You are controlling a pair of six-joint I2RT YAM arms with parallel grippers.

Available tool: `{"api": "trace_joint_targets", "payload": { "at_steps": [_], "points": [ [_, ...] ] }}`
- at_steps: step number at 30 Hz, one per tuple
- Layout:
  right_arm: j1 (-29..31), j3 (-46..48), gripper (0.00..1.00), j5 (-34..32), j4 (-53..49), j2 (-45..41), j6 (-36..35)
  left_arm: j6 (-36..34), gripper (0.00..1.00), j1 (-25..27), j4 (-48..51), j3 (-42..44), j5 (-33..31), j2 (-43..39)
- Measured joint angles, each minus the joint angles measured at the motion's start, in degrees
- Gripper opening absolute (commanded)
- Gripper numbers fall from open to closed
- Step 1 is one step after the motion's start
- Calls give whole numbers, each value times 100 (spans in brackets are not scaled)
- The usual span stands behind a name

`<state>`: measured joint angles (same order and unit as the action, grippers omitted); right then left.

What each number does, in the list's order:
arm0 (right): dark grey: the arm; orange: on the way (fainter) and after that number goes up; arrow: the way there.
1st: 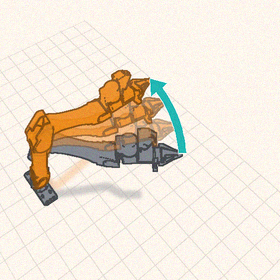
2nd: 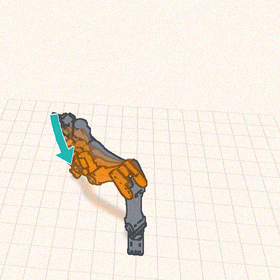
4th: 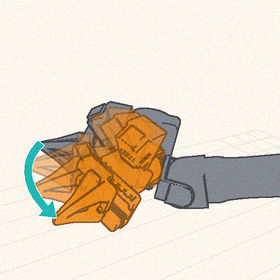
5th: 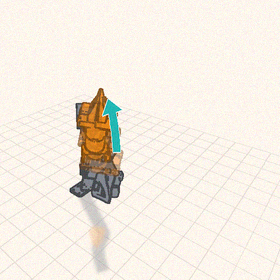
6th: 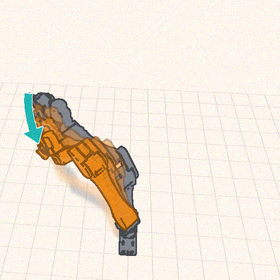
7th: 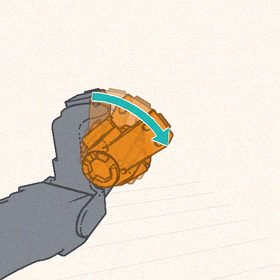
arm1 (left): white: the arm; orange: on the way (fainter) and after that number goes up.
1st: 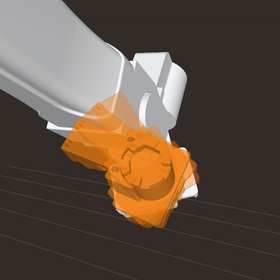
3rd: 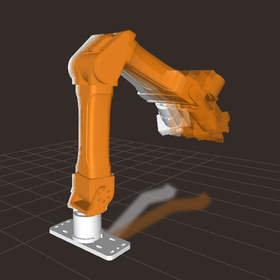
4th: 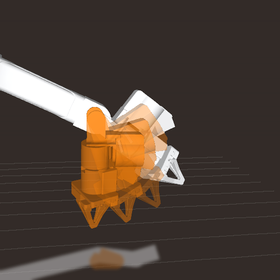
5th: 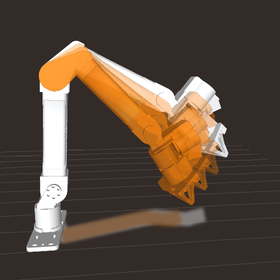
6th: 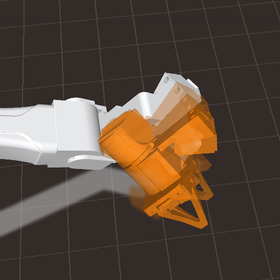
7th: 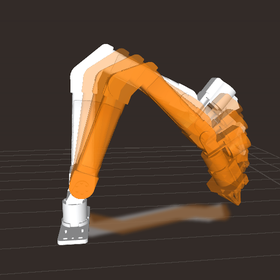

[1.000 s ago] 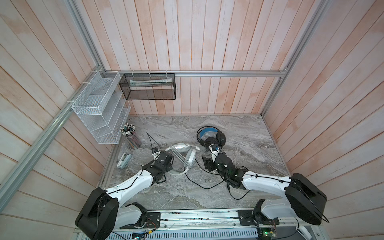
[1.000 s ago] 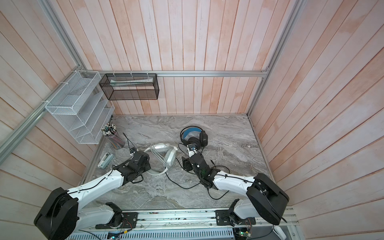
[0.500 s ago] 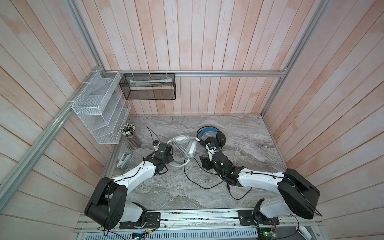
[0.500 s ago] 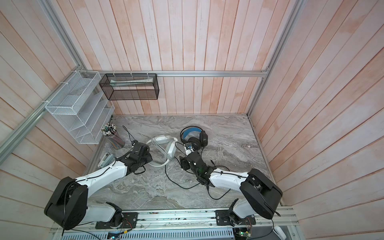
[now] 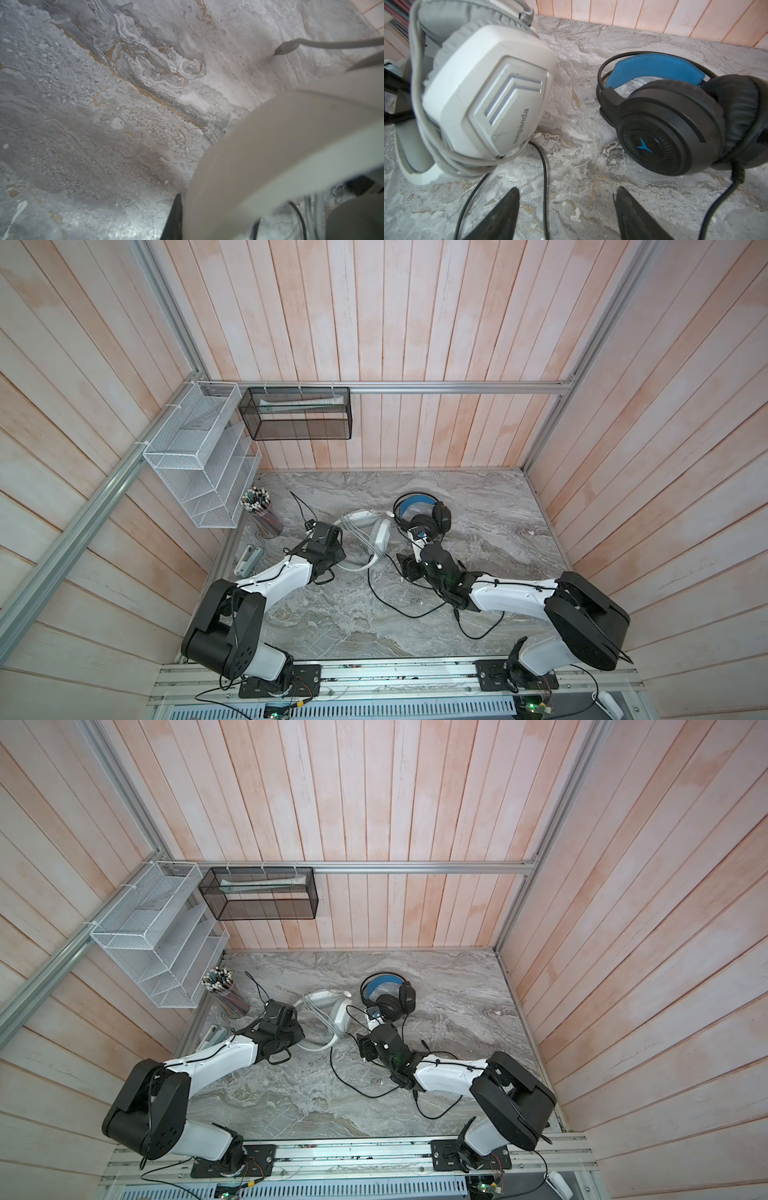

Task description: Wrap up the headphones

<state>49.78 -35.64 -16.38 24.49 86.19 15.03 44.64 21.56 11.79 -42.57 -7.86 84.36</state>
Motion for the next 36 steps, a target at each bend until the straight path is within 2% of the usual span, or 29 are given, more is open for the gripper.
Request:
{"api": "trace_joint_targets", "payload": {
  "at_steps": [15,22,26,36],
  "points": [
    [0,0,73,236,70,81,116,-13,0,-321,-131,306,203,223],
    [0,0,73,284,87,81,142,-66,9,-391,-111,310,162,245],
    [0,0,73,299,90,81,151,-101,20,-424,-120,310,160,245],
    [0,2,72,304,90,81,151,-125,24,-518,-184,291,146,243]
  ]
}}
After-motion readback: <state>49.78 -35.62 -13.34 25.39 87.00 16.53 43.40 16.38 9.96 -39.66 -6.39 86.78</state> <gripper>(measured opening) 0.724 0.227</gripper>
